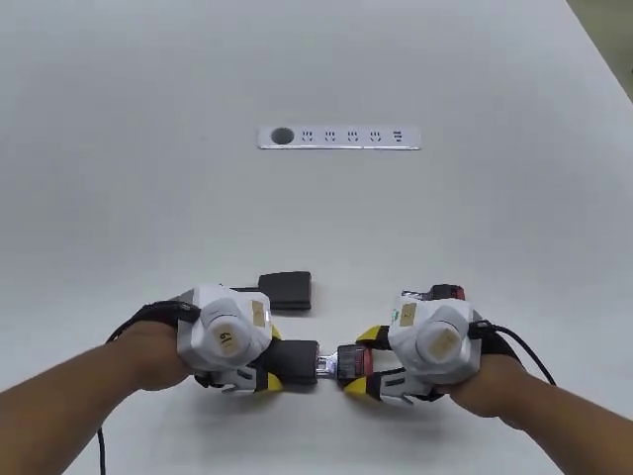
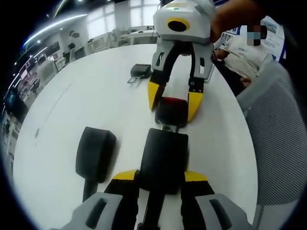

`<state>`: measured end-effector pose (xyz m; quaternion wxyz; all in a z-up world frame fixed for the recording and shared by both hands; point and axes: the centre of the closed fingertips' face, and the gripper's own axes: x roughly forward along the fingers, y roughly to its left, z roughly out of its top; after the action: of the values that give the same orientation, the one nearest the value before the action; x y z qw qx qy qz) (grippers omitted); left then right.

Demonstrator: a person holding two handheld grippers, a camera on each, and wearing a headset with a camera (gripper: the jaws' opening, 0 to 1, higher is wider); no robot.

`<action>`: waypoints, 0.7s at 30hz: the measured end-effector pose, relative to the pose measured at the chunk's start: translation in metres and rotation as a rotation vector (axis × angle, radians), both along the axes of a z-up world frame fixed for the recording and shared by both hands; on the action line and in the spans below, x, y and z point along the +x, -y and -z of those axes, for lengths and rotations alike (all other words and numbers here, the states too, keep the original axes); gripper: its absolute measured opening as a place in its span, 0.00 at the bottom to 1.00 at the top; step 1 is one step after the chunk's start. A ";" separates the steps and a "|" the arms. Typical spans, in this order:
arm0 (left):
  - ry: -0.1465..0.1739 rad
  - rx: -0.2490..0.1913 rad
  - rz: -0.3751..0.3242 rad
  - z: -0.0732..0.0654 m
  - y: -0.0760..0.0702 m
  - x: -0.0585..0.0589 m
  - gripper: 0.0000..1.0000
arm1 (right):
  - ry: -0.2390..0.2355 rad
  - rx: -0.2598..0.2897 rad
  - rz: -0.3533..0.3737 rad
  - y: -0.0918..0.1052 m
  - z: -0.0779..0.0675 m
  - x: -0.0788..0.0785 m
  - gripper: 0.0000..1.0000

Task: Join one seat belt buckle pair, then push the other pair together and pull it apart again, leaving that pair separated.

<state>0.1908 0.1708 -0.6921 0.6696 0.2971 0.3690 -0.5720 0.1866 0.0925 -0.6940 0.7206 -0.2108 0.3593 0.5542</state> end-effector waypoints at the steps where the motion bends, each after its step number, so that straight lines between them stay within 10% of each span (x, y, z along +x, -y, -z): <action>1: 0.000 0.000 0.002 0.000 0.000 0.000 0.34 | 0.001 -0.003 -0.003 -0.002 0.000 0.000 0.34; 21: -0.006 0.015 0.031 0.003 -0.001 -0.001 0.34 | 0.004 0.009 0.021 -0.015 -0.002 0.000 0.34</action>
<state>0.1899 0.1718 -0.6946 0.6572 0.3061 0.3708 -0.5804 0.1869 0.1072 -0.6921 0.7280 -0.2048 0.3576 0.5479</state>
